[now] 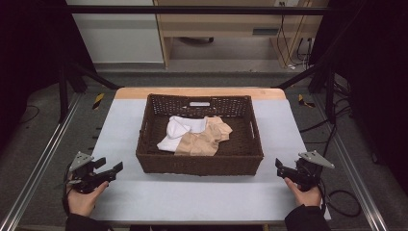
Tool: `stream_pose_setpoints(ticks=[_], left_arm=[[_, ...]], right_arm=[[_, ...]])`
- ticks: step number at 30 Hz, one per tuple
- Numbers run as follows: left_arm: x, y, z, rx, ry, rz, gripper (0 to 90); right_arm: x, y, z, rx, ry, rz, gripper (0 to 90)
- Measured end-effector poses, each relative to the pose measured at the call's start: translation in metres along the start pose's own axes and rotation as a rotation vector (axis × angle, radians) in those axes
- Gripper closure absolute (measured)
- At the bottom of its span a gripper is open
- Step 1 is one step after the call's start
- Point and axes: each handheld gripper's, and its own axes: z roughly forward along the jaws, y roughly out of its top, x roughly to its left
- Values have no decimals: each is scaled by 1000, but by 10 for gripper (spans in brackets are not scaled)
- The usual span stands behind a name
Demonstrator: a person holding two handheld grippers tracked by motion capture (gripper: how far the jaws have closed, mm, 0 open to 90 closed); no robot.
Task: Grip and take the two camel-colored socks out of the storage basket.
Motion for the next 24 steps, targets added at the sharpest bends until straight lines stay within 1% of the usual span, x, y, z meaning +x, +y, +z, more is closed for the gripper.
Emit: stream_pose_setpoints(ticks=[4, 5, 6, 7, 10, 12, 20, 21, 22, 23, 24], left_arm=[[-6, 6, -4, -23, -16, 7, 275], [-8, 8, -5, -31, -16, 10, 288], [-12, 12, -6, -38, -27, 18, 312], [-12, 12, -6, -38, -27, 18, 323], [-19, 22, -8, -59, -42, 21, 346], [-23, 27, -8, -69, -47, 33, 352], [-40, 55, -7, -109, -51, 75, 370], [-40, 55, -7, -109, -51, 75, 372], [-44, 63, -8, -127, -54, 80, 375], [-44, 63, -8, -127, -54, 80, 378], [-48, 70, -8, -144, -60, 79, 383]], right_arm=[[0, 0, -1, -14, -3, -12, 36], [1, 0, -1, -18, -8, -14, 34], [1, 0, 0, -16, -12, -16, 33], [1, 0, 0, -16, -12, -16, 33], [1, -1, 2, -4, -26, -31, 33], [2, -1, 2, -4, -29, -40, 35], [0, 0, 1, -13, -38, -28, 33], [0, 0, 1, -15, -39, -31, 33], [0, 0, 1, -15, -39, -32, 33], [0, 0, 1, -15, -39, -32, 33], [1, 0, 2, -12, -40, -27, 34]])
